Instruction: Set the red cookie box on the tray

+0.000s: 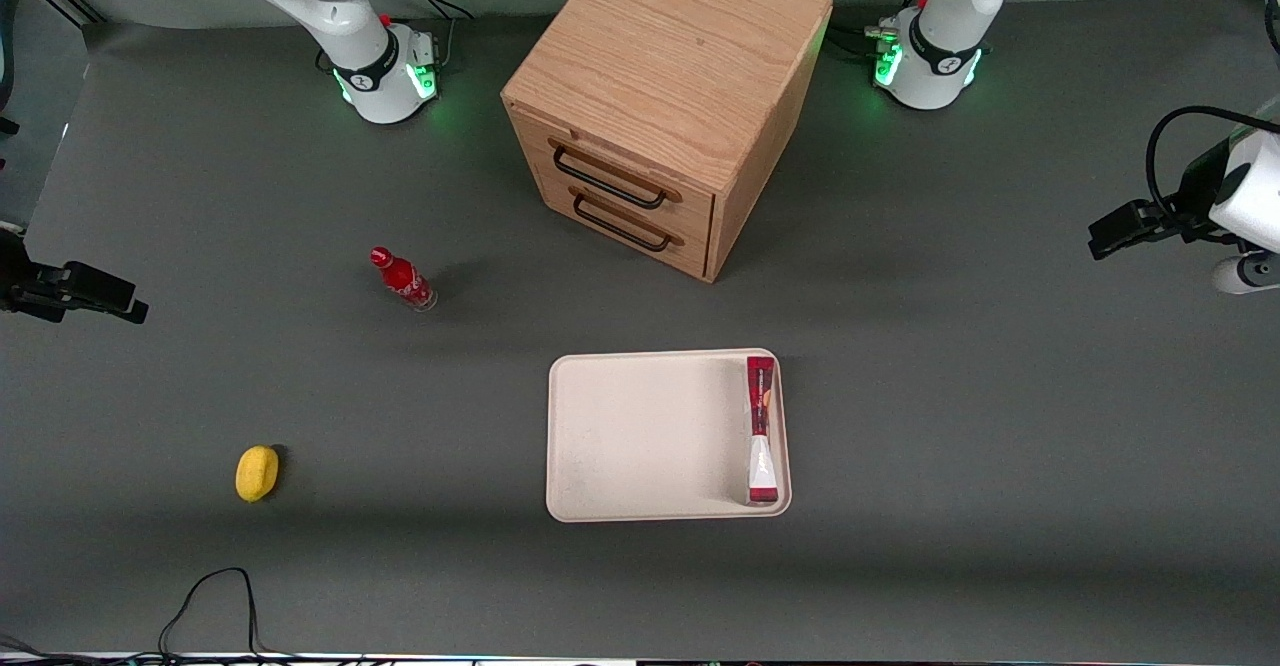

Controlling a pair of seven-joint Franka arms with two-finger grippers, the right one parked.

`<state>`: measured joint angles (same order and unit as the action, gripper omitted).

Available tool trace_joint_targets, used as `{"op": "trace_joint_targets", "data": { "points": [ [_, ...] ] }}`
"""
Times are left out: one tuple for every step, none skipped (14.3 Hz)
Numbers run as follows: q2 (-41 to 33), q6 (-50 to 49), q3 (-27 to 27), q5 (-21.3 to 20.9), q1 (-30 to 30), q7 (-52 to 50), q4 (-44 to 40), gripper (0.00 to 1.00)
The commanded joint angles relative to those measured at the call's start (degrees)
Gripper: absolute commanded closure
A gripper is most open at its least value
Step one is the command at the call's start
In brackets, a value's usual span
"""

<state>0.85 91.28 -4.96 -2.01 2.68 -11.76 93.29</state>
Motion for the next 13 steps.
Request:
{"op": "trace_joint_targets", "data": {
  "points": [
    [-1.21,0.57,1.0,2.88,-1.01,0.87,-0.03,0.0],
    [-0.42,0.05,1.0,3.41,-0.92,0.95,-0.83,0.0],
    [0.02,0.04,1.0,3.5,-0.92,2.09,-1.27,0.0],
    [0.64,-0.05,1.0,3.68,-0.75,4.1,-1.79,0.0],
    [0.99,-0.13,1.44,3.68,-0.74,5.34,-2.15,0.0],
    [0.91,-0.22,1.79,3.51,-0.92,5.09,-2.06,0.0],
    [0.99,-0.22,1.8,3.51,-1.18,4.74,-1.89,0.0],
    [0.99,-0.31,1.71,3.51,-1.18,4.65,-1.97,0.0],
    [0.99,-0.31,1.71,3.51,-1.18,4.73,-1.98,0.0],
    [1.08,-0.31,1.71,3.51,-1.18,4.73,-2.06,0.0],
    [1.08,-0.31,1.71,3.51,-1.01,4.91,-2.15,0.0],
    [1.17,-0.31,1.71,3.59,-0.83,5.26,-2.15,0.0],
    [1.17,-0.31,1.71,3.68,-0.75,5.52,-2.15,0.0]
  ]
}}
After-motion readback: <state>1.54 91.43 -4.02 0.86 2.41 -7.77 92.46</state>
